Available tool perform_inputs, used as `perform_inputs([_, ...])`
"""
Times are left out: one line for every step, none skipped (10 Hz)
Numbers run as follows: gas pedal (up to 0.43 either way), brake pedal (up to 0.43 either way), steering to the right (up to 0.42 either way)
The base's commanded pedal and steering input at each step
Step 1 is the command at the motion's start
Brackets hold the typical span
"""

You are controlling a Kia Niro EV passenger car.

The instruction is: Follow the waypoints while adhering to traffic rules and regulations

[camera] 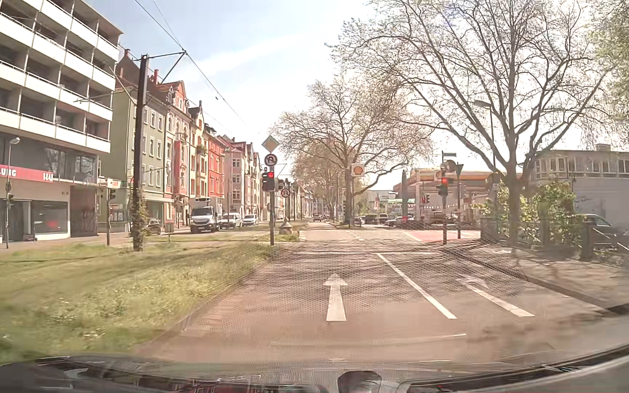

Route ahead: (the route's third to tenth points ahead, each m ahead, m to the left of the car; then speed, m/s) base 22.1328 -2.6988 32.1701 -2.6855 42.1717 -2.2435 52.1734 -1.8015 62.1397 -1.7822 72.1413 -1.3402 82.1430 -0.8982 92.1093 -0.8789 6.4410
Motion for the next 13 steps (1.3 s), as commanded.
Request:
perform_inputs([0.0,0.183,0.02])
perform_inputs([0.0,0.183,0.019])
perform_inputs([0.0,0.183,0.017])
perform_inputs([0.0,0.183,0.014])
perform_inputs([0.0,0.183,0.011])
perform_inputs([0.0,0.183,0.009])
perform_inputs([0.0,0.183,0.008])
perform_inputs([0.0,0.189,0.008])
perform_inputs([0.0,0.189,0.008])
perform_inputs([0.0,0.189,0.007])
perform_inputs([0.0,0.189,0.007])
perform_inputs([0.0,0.189,0.006])
perform_inputs([0.0,0.195,0.006])
